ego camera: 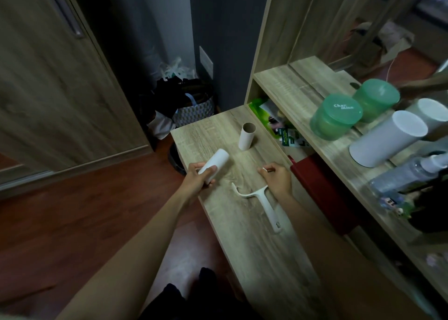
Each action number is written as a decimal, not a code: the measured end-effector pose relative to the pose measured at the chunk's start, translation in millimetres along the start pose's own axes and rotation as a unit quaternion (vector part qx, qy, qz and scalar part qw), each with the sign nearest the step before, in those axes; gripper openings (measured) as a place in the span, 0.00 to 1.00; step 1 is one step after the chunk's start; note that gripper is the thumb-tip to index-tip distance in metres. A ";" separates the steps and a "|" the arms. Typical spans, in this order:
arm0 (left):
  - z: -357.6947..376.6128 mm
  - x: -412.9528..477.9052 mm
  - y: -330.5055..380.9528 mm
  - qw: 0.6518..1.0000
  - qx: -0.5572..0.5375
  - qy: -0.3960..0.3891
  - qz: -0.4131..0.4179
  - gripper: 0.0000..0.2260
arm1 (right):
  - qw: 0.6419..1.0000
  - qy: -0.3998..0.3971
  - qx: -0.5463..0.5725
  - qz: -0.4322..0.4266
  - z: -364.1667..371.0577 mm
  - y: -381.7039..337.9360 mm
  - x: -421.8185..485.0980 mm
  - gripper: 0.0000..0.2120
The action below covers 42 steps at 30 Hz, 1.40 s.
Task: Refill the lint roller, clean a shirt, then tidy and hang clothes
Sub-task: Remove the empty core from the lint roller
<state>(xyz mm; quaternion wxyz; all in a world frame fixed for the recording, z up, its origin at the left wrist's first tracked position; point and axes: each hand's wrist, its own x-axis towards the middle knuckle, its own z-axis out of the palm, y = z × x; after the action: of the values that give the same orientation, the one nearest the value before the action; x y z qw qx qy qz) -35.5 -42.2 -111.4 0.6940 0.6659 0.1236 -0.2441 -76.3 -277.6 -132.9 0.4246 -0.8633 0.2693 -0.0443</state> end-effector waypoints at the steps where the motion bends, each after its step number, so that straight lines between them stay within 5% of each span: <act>1: -1.2 -0.2 0.0 1.000 0.007 0.000 0.006 0.23 | 1.000 -0.002 0.003 0.003 -0.7 0.7 -0.3 0.07; 9: -10.0 -5.2 14.0 0.998 0.029 -0.040 0.042 0.19 | 0.996 0.028 0.077 -0.045 -12.2 -35.5 -13.6 0.09; 15: -8.9 -8.6 35.4 0.994 -0.038 -0.100 0.023 0.18 | 0.957 -0.153 0.234 -0.071 -14.9 -87.4 -41.9 0.13; 22: -9.4 -12.5 55.9 0.991 -0.082 -0.103 0.024 0.11 | 0.940 -0.147 0.299 -0.075 -10.2 -104.6 -58.4 0.13; 42: -18.9 -19.8 65.3 0.995 -0.011 -0.069 0.071 0.05 | 0.930 -0.177 0.304 -0.104 -10.1 -114.2 -74.7 0.17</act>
<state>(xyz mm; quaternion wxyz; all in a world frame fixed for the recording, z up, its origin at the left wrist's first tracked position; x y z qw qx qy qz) -16.5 -20.5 -46.8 0.7236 0.6470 0.0302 -0.2385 -94.1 -190.7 -28.7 0.7007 -0.7096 0.0724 -0.0149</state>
